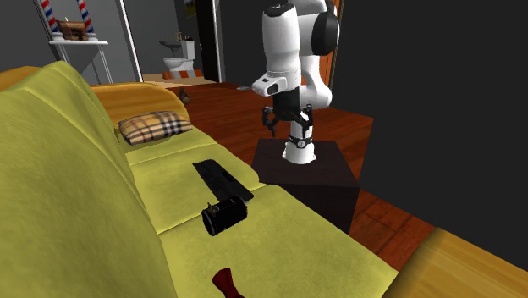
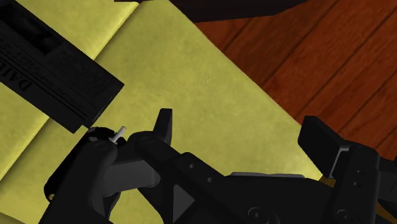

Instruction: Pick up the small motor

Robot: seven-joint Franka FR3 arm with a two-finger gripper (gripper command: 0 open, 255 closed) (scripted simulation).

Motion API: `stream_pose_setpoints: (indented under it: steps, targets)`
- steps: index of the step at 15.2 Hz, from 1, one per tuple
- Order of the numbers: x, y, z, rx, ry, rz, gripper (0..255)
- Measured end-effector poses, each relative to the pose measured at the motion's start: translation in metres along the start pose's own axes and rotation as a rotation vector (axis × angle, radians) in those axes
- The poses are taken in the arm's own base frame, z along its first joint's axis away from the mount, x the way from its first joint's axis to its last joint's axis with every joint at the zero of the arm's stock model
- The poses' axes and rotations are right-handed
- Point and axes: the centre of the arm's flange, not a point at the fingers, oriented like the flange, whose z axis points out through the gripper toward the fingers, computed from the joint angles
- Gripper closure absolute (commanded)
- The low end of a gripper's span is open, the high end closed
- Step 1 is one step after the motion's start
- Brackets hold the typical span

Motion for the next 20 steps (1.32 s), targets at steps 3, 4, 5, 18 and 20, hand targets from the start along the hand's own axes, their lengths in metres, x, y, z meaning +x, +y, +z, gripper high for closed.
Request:
stream_pose_setpoints:
  steps: [3,4,5,18,20]
  targets:
    - [0.032,0.021,0.011,0.007,0.006,0.064,0]
    - [0.043,0.031,0.017,0.009,0.007,0.085,0]
    - [0.051,0.040,0.021,0.011,0.009,0.107,0]
    - [0.161,0.163,0.071,0.041,0.032,0.384,0]
    - [0.173,0.184,0.080,0.046,0.036,0.426,0]
